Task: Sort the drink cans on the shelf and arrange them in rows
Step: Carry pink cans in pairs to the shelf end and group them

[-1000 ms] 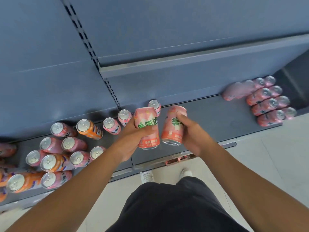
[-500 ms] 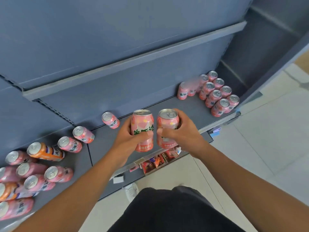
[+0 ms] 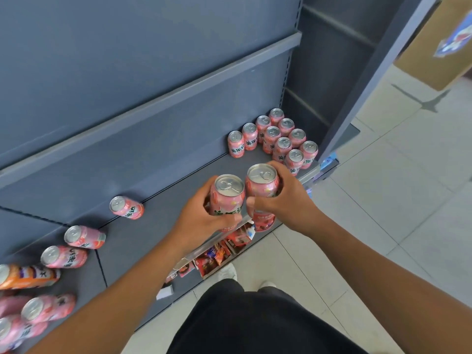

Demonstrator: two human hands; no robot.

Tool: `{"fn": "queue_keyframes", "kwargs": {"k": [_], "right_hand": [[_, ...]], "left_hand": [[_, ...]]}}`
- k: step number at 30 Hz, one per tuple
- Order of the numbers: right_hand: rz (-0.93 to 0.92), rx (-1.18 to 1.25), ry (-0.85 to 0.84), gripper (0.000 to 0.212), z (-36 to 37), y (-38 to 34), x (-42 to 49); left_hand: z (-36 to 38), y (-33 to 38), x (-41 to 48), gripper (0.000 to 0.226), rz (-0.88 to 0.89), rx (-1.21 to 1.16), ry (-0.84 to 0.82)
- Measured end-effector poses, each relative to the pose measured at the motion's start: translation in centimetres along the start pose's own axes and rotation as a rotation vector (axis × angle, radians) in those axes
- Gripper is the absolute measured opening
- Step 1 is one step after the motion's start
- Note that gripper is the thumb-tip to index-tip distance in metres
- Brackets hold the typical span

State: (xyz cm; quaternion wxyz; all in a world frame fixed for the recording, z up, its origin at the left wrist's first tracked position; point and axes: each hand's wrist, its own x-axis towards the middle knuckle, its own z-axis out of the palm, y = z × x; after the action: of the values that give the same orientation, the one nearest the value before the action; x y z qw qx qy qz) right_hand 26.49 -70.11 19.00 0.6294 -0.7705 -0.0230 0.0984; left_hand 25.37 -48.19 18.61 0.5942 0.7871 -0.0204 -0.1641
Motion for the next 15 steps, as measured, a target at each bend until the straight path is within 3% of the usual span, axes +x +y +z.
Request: {"fn": "queue_keyframes", "kwargs": {"k": [8,15], "right_hand": [[0.070,-0.040,-0.008,0.065,-1.4,1.0,5.4],[0.124,-0.092,0.010,0.069,-1.6,1.1,10.7]], "left_hand": [[-1.1,-0.9,6.1,0.073,-0.049,-0.009,-0.012],[-3.0,-1.1,11.4,0.074,0.024,0.006,-0.050]]}}
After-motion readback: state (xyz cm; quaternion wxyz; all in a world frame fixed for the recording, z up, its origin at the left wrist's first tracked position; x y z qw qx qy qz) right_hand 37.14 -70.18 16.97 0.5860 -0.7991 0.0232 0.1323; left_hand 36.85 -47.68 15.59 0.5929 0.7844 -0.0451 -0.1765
